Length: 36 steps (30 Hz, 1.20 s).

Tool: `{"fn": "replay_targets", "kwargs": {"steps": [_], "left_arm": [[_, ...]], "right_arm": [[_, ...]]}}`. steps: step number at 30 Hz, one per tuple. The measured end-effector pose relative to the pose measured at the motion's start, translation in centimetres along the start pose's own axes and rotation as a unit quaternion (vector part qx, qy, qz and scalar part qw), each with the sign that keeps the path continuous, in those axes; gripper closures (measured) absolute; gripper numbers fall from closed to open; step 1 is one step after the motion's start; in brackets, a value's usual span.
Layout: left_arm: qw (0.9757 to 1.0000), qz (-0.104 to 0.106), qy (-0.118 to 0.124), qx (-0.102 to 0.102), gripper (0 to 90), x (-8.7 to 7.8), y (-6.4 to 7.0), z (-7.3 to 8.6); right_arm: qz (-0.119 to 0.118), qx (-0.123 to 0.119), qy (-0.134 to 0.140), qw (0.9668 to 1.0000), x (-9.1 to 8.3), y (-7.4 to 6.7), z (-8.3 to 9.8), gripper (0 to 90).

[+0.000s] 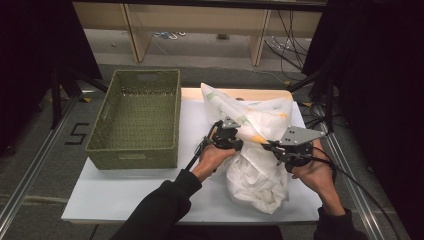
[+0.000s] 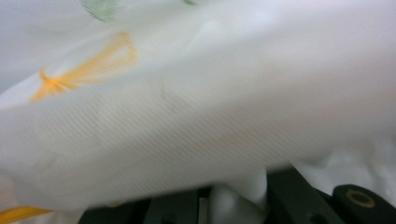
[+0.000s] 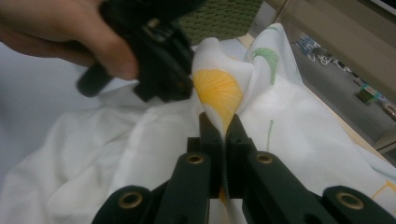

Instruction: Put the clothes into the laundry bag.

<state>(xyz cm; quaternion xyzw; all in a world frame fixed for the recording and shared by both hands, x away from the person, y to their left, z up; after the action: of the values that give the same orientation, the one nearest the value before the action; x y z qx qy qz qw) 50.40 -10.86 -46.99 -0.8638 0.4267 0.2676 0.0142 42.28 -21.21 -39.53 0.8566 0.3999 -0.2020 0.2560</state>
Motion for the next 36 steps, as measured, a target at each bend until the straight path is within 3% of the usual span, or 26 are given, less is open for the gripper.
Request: {"fn": "replay_targets", "kwargs": {"steps": [1, 2, 3, 6, 7, 8, 9, 10, 11, 14, 17, 18, 19, 21, 22, 23, 24, 26, 27, 28, 29, 30, 31, 33, 35, 36], "left_arm": [[0.9998, -0.015, -0.014, -0.007, 81.7, 1.2, -1.1, 0.8], [0.9998, -0.015, -0.014, -0.007, 80.9, 1.2, -1.1, 0.8], [0.9994, -0.015, -0.022, -0.024, 80.9, 1.9, -1.7, 1.5], [0.9983, 0.011, -0.027, -0.05, 70.5, 1.5, -1.6, 2.2], [0.9981, 0.017, -0.046, -0.038, 53.5, 0.5, -1.2, 2.5], [0.9981, 0.017, -0.046, -0.038, 48.3, 0.5, -1.2, 2.5], [0.998, 0.016, -0.058, -0.022, 48.3, -0.5, -0.9, 2.6], [0.9982, 0.01, -0.059, -0.004, 40.6, -1.6, -0.8, 2.6], [0.9982, 0.008, -0.06, -0.002, 28.1, -2.3, -0.7, 2.5], [0.9972, 0.034, -0.066, -0.014, 21.5, -5.0, 0.1, 2.8], [0.9938, 0.055, -0.096, -0.014, 15.7, -6.2, 0.7, 4.2], [0.9933, 0.058, -0.099, -0.012, 15.7, -6.3, 0.9, 4.7], [0.9913, 0.072, -0.109, -0.003, 15.0, -6.1, 1.2, 5.5], [0.9888, 0.082, -0.125, -0.004, 14.6, -5.2, 1.7, 6.6], [0.9868, 0.102, -0.125, -0.013, 11.0, -4.1, 2.4, 7.2], [0.9868, 0.102, -0.125, -0.013, 7.4, -4.1, 2.4, 7.2], [0.9847, 0.117, -0.129, -0.01, 7.4, -3.2, 2.9, 7.6], [0.9851, 0.119, -0.124, -0.003, 0.0, -2.2, 3.4, 7.6], [0.9852, 0.125, -0.117, -0.002, 8.1, -1.8, 3.6, 7.5], [0.9849, 0.137, -0.106, -0.003, 29.1, -1.4, 4.0, 7.2], [0.9865, 0.134, -0.094, -0.006, 51.7, -0.7, 4.6, 6.8], [0.9865, 0.134, -0.094, -0.006, 60.5, -0.7, 4.6, 6.8], [0.988, 0.129, -0.084, 0.011, 60.5, -0.5, 4.9, 6.3], [0.9919, 0.111, -0.059, 0.01, 74.2, -0.5, 4.9, 5.0], [0.9945, 0.094, -0.044, 0.014, 79.0, -0.6, 4.6, 3.5], [0.9968, 0.072, -0.031, 0.016, 79.7, -0.7, 3.9, 2.3]], "right_arm": [[-0.004, -0.005, -0.009, 0.9999, 0.4, -0.2, 0.3, 90.0], [-0.004, -0.005, -0.009, 0.9999, 0.4, -0.2, 0.3, 90.0], [-0.004, -0.005, -0.013, 0.9999, 0.5, -0.3, 0.5, 90.0], [-0.002, 0.004, -0.031, 0.9995, 1.2, 0.0, 1.5, 90.0], [-0.002, 0.006, -0.035, 0.9994, 1.5, 0.0, 2.0, 89.9], [-0.002, 0.006, -0.035, 0.9994, 1.5, 0.0, 2.0, 89.9], [-0.003, 0.007, -0.035, 0.9994, 1.5, 0.1, 2.1, 89.9], [-0.005, 0.009, -0.034, 0.9994, 1.5, 0.2, 2.1, 89.9], [-0.001, 0.005, -0.031, 0.9995, 1.5, 0.4, 2.0, 89.9], [0.0, 0.004, -0.031, 0.9995, 1.5, 0.3, 2.0, 89.9], [0.001, 0.003, -0.031, 0.9995, 1.5, 0.3, 1.9, 89.9], [0.001, 0.003, -0.031, 0.9995, 1.5, 0.3, 1.9, 89.9], [0.001, 0.003, -0.032, 0.9995, 1.6, 0.3, 2.0, 89.9], [0.0, 0.003, -0.031, 0.9995, 1.6, 0.2, 1.9, 89.9], [0.0, 0.003, -0.031, 0.9995, 1.7, 0.2, 2.0, 89.9], [0.0, 0.003, -0.031, 0.9995, 1.7, 0.2, 2.0, 89.9], [0.0, 0.003, -0.031, 0.9995, 1.7, 0.2, 2.0, 89.9], [-0.002, 0.003, -0.032, 0.9995, 1.8, 0.1, 2.0, 89.9], [-0.003, 0.004, -0.033, 0.9994, 1.9, 0.0, 2.1, 89.9], [-0.006, 0.009, -0.037, 0.9993, 1.9, -0.1, 2.2, 89.9], [-0.007, 0.01, -0.035, 0.9993, 1.9, -0.1, 2.2, 89.9], [-0.007, 0.01, -0.035, 0.9993, 1.9, -0.1, 2.2, 89.9], [-0.005, 0.008, -0.033, 0.9994, 1.9, -0.1, 2.1, 89.9], [-0.008, 0.008, -0.03, 0.9995, 1.6, -0.2, 1.9, 89.9], [-0.007, 0.007, -0.023, 0.9997, 1.1, -0.1, 1.6, 89.9], [-0.007, 0.004, -0.015, 0.9999, 0.6, -0.1, 1.1, 90.0]]}}
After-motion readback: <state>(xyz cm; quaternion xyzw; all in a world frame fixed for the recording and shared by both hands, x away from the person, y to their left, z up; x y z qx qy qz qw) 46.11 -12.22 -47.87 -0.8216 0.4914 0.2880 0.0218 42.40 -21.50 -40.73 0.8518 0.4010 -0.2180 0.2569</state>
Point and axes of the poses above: each handheld gripper's, and its own axes: x roughly forward along the jaws, z roughly out of its underside, y roughly to its right, the point moved 8 cm from there along x, roughly forward along the jaws, and after that the axes turned 1 degree about z, right-handed, at the moved point
